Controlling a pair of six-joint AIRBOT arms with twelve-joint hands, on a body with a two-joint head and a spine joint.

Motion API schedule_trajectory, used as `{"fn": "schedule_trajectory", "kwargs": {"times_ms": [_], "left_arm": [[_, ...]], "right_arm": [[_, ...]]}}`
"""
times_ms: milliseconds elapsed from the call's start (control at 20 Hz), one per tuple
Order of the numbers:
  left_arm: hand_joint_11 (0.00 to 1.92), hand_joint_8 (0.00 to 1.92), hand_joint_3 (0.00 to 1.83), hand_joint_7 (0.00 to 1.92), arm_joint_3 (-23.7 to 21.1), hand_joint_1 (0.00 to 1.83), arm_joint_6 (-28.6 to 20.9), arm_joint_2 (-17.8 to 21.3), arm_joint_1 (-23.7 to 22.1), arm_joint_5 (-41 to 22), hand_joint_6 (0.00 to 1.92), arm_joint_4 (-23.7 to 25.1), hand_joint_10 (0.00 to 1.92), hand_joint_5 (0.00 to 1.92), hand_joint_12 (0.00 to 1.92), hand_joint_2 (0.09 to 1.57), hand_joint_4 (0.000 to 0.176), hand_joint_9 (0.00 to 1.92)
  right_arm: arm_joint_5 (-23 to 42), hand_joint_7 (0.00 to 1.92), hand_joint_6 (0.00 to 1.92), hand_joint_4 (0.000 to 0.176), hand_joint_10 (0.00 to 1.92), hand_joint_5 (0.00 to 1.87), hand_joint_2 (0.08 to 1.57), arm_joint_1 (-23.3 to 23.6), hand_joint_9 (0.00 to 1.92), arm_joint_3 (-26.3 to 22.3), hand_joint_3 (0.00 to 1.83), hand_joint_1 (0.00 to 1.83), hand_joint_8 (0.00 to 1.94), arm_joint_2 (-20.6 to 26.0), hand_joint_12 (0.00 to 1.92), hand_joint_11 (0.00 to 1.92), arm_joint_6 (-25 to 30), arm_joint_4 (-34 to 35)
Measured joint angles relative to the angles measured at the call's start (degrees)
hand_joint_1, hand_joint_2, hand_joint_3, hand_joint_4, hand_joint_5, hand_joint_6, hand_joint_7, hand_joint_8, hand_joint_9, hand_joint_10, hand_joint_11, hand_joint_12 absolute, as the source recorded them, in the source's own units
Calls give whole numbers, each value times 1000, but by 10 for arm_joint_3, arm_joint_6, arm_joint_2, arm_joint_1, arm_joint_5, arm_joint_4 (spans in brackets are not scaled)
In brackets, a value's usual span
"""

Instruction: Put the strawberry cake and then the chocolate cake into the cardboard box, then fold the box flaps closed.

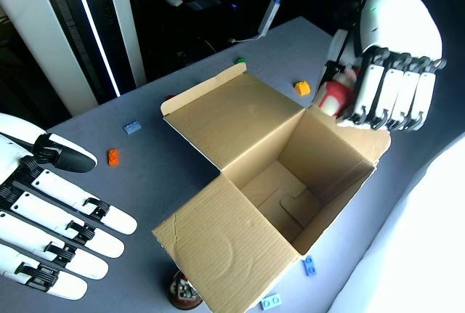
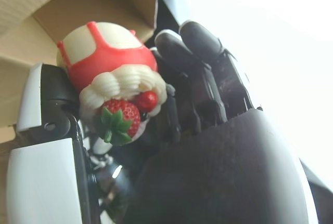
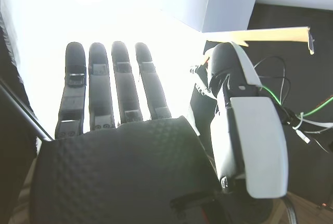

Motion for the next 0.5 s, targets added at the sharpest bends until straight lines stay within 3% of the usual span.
{"fn": "schedule_trajectory", "kwargs": {"times_ms": [50, 250, 500], "left_arm": [[371, 1618, 0, 672, 2, 1122, 14, -5, 4, 0, 1394, -20, 1661, 643, 1811, 1291, 0, 482], [323, 1718, 1, 612, 8, 1113, 69, -23, 14, 7, 1387, -80, 1736, 648, 1903, 1311, 0, 420], [369, 1662, 0, 656, 17, 1135, 117, -47, 33, 5, 1323, -124, 1691, 693, 1814, 1285, 0, 473]], "right_arm": [[0, 238, 10, 0, 15, 230, 1224, 0, 220, 0, 0, 269, 7, 0, 679, 0, 0, 0], [0, 213, 4, 0, 4, 220, 1256, 0, 199, 0, 5, 161, 2, 0, 747, 0, 0, 0], [0, 198, 0, 0, 5, 205, 1260, 0, 207, 0, 3, 161, 1, 0, 737, 0, 0, 0]]}}
